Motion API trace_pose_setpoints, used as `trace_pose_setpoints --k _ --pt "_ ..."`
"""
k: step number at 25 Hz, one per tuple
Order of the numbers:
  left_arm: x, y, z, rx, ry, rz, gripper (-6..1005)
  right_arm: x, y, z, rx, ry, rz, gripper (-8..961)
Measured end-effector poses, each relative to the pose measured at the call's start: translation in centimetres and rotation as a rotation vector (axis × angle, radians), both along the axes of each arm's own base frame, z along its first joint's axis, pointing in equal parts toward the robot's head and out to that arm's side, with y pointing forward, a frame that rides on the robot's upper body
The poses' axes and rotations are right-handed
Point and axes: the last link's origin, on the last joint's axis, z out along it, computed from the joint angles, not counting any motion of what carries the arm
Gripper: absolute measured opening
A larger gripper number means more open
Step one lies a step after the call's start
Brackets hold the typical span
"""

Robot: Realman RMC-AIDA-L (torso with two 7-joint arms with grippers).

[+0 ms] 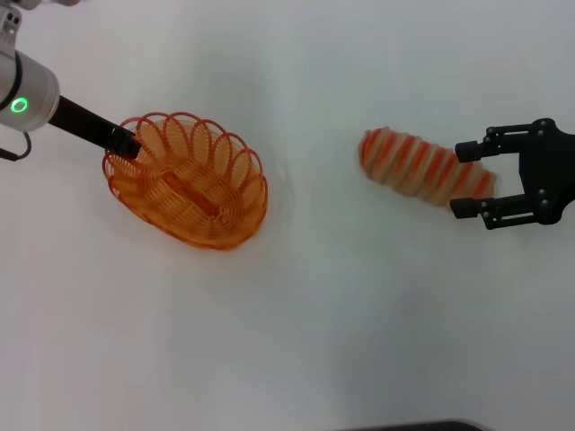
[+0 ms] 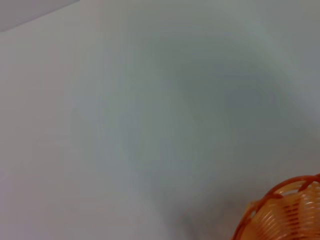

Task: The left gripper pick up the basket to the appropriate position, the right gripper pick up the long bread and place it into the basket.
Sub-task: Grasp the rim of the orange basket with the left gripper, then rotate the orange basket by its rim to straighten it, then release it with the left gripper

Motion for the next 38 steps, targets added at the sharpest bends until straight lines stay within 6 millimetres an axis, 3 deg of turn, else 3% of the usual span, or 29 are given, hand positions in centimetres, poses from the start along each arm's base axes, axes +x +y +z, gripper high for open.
trace_pose_setpoints --k 19,29,38 --pt "1.2 -0.4 2.9 0.007 -0.143 0.252 117 -0.4 0.5 0.5 0.025 0.019 0.009 778" --pt "1.4 -1.4 3.1 -0.018 -0.27 0.366 97 -0.9 1.0 0.5 0.026 0.018 0.026 778" --pt "-0.2 -3.6 2.1 -0.022 -0.4 0.499 95 -0.8 1.3 1.3 0.084 0.049 0.012 778"
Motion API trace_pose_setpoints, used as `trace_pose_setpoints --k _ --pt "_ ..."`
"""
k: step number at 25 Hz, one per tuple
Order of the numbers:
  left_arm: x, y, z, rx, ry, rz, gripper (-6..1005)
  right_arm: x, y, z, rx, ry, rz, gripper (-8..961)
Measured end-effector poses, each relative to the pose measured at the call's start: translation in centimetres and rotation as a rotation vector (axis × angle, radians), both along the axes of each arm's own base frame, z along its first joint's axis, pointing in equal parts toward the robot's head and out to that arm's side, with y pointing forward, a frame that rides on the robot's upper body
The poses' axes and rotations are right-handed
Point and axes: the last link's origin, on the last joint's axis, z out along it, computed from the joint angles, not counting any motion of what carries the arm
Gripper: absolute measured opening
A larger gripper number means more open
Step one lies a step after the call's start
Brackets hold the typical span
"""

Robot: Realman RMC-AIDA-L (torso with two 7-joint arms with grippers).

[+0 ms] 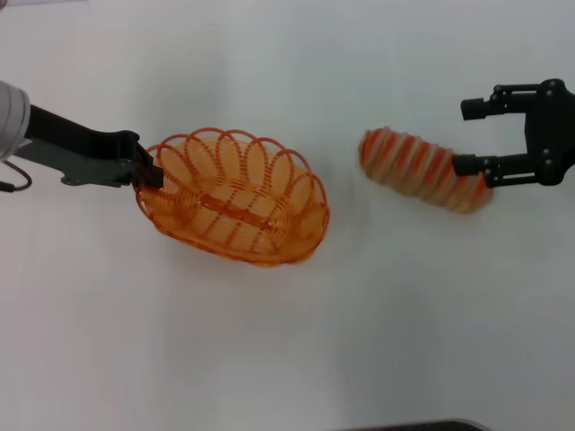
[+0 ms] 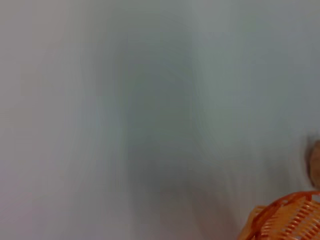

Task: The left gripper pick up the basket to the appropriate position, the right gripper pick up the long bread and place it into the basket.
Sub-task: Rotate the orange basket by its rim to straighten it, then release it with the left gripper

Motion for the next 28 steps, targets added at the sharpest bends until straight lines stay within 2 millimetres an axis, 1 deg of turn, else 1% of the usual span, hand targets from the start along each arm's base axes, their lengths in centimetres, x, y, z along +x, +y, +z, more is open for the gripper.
trace_pose_setpoints --k 5,11,22,28 --pt "-1.4 -0.9 -0.4 0.051 -0.05 0.055 94 0.0 0.1 0.5 0.049 0.036 -0.005 778" --pt "-2.2 -1.4 -0.8 0.099 -0.083 0.068 94 0.2 0.2 0.7 0.074 0.043 -0.018 777" --pt "-2.5 -1.5 -1.8 0.15 -0.128 0.065 93 0.2 0.3 0.8 0.088 0.054 -0.024 777" --pt "-3.1 -1.3 -2.1 0.206 -0.145 0.087 92 0.2 0.3 0.6 0.094 0.057 -0.031 777"
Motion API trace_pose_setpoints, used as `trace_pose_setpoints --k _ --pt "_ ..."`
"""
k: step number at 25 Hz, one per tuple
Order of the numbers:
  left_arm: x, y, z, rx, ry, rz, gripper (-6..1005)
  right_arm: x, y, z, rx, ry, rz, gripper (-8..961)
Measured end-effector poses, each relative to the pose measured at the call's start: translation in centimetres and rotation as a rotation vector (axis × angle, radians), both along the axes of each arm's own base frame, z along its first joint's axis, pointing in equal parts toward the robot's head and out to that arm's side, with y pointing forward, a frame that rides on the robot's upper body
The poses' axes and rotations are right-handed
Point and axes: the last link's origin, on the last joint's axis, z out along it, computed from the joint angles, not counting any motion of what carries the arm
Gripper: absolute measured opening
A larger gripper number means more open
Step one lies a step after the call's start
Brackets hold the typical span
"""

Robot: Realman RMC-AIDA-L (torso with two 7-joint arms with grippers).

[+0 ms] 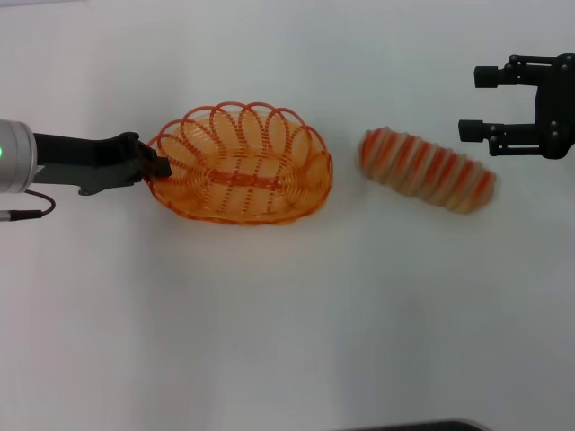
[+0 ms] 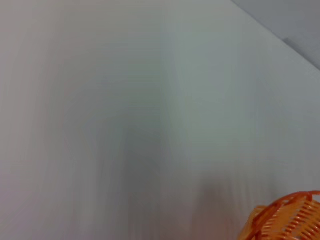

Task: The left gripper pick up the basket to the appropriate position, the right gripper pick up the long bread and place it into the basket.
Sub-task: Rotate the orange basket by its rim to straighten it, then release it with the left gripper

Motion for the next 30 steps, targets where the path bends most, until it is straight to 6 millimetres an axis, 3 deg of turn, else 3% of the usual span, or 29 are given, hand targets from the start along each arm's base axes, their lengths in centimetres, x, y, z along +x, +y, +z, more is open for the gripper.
trace_pose_setpoints --k 30 --pt "-0.6 0.4 -1.1 0.056 -0.022 0.033 92 -0.3 0.3 -0.2 -0.005 0.0 0.01 777"
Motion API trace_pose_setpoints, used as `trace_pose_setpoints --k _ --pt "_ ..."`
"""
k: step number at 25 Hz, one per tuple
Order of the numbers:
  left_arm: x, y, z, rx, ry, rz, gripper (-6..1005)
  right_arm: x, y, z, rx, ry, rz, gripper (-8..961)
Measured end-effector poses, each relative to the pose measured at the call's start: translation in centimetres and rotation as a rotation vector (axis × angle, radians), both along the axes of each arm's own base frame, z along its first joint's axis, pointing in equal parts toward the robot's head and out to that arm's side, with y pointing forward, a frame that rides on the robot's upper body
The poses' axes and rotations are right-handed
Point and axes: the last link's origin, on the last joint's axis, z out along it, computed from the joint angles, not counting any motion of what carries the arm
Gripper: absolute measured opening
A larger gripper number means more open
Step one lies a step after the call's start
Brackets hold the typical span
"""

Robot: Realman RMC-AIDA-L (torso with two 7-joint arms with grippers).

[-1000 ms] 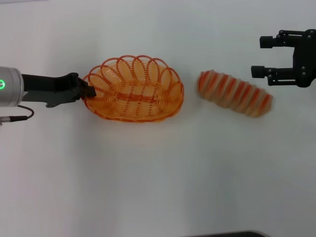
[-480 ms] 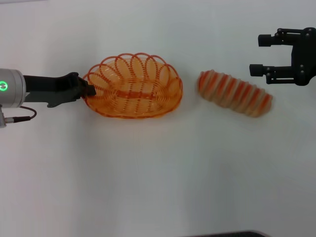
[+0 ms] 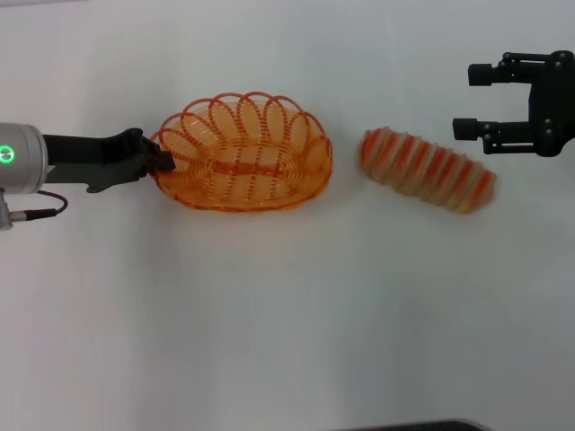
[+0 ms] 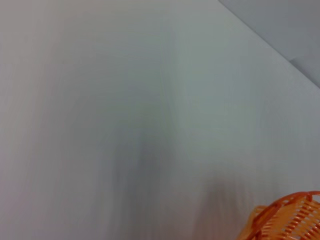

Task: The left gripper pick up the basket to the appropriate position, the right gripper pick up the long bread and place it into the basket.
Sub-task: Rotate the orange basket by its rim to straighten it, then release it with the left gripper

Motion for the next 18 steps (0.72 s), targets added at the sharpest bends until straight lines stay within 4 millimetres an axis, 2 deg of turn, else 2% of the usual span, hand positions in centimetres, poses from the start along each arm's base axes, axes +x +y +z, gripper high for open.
trace_pose_setpoints --k 13,18 --pt "0.63 0.26 0.3 0.018 -0.045 -0.01 233 0.05 0.18 0.02 0.004 -0.009 -0.003 777" --pt "0.72 0.27 0.35 0.014 -0.047 -0.015 471 0.06 0.19 0.02 0.005 -0.01 -0.004 777"
